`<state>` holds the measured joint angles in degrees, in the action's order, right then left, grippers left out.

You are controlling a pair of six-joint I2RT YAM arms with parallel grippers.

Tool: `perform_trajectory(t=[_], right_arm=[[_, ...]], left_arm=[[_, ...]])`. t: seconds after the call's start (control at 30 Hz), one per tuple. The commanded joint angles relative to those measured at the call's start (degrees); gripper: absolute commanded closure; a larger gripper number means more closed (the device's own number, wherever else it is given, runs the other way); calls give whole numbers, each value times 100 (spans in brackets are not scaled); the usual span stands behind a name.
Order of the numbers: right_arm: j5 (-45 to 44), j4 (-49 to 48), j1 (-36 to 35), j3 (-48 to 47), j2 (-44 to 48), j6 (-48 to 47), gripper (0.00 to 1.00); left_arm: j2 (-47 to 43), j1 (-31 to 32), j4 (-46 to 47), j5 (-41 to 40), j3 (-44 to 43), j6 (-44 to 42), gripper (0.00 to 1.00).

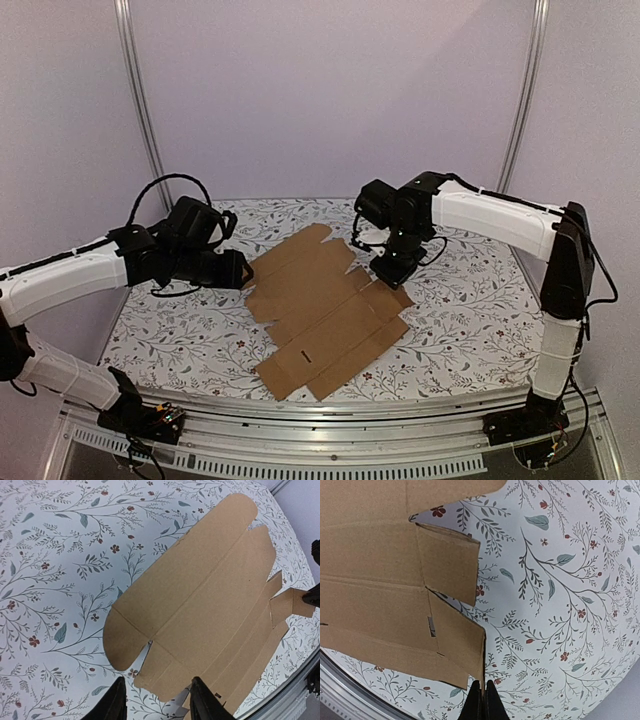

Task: Fold the paper box

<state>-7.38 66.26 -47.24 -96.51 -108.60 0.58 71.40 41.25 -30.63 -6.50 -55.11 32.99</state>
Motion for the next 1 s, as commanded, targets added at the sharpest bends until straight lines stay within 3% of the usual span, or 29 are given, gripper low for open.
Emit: perform_trajectory(t=[0.0, 0.17, 0.43, 0.77, 0.97], right_arm=[[-587, 1113, -1, -948, -832, -1193, 100], [-1726, 1185, -126, -1423, -1578, -1711, 100], [-1979, 978, -196, -2147, -2103, -2081, 100], [-1935, 680, -192, -2035, -1705, -1920, 76], [-1777, 418, -182, -1614, -1011, -1520, 56]], left_arm=[[186, 75, -109, 161, -163, -125, 58], [292, 84, -30, 228, -159, -125, 58], [617, 102, 113, 333, -215, -123, 58], [1054, 168, 196, 431, -430, -142, 58], [1234, 181, 189, 397, -575, -232, 57]])
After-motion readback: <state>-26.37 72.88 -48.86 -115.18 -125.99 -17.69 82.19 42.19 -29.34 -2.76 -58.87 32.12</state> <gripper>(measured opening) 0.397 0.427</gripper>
